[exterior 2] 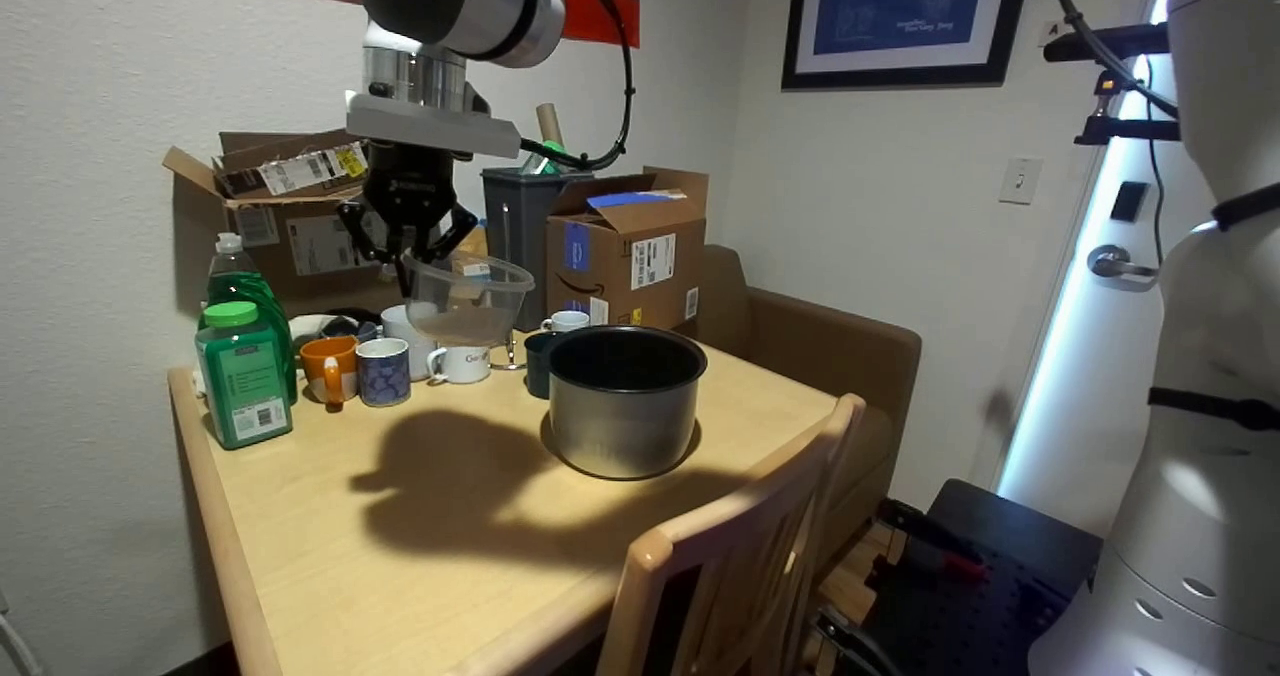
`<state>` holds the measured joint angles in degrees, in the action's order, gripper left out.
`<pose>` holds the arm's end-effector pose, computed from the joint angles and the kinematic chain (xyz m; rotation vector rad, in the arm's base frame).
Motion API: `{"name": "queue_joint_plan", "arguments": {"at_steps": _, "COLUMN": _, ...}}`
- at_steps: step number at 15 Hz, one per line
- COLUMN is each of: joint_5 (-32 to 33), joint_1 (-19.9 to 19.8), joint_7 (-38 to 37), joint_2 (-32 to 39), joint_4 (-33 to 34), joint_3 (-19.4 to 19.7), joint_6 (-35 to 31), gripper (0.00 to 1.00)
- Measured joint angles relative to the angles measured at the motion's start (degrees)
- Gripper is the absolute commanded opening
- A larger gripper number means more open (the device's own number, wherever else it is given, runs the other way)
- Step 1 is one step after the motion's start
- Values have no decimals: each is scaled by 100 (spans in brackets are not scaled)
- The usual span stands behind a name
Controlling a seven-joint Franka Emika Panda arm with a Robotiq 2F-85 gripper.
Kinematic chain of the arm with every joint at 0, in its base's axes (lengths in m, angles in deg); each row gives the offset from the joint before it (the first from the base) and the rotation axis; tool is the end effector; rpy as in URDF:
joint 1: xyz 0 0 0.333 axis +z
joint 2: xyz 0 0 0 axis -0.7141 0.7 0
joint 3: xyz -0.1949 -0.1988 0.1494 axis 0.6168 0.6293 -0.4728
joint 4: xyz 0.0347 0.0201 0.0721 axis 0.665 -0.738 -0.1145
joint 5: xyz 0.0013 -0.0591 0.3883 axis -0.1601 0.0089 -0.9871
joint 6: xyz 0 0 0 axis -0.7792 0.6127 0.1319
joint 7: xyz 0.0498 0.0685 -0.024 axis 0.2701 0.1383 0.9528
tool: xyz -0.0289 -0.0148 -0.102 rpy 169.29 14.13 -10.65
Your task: Pick the bowl and pour its contents into the bucket
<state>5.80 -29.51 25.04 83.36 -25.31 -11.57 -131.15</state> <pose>0.6332 0.2302 0.4120 -2.9757 0.5036 -0.0641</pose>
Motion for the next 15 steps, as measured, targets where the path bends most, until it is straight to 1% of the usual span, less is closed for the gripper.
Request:
{"name": "queue_joint_plan", "arguments": {"at_steps": 10, "joint_5": -22, "joint_1": -442, "joint_7": 51, "joint_2": -393, "joint_4": -386, "joint_3": 10, "joint_6": -7, "gripper": 2}}
{"name": "queue_joint_plan", "arguments": {"at_steps": 13, "joint_5": -288, "joint_1": -601, "joint_7": 329, "joint_2": -440, "joint_4": -453, "joint_3": 19, "joint_6": -34, "gripper": 2}}
{"name": "queue_joint_plan", "arguments": {"at_steps": 15, "joint_5": -606, "joint_1": -738, "joint_7": 603, "joint_2": -470, "joint_4": -517, "joint_3": 24, "joint_6": -113, "gripper": 2}}
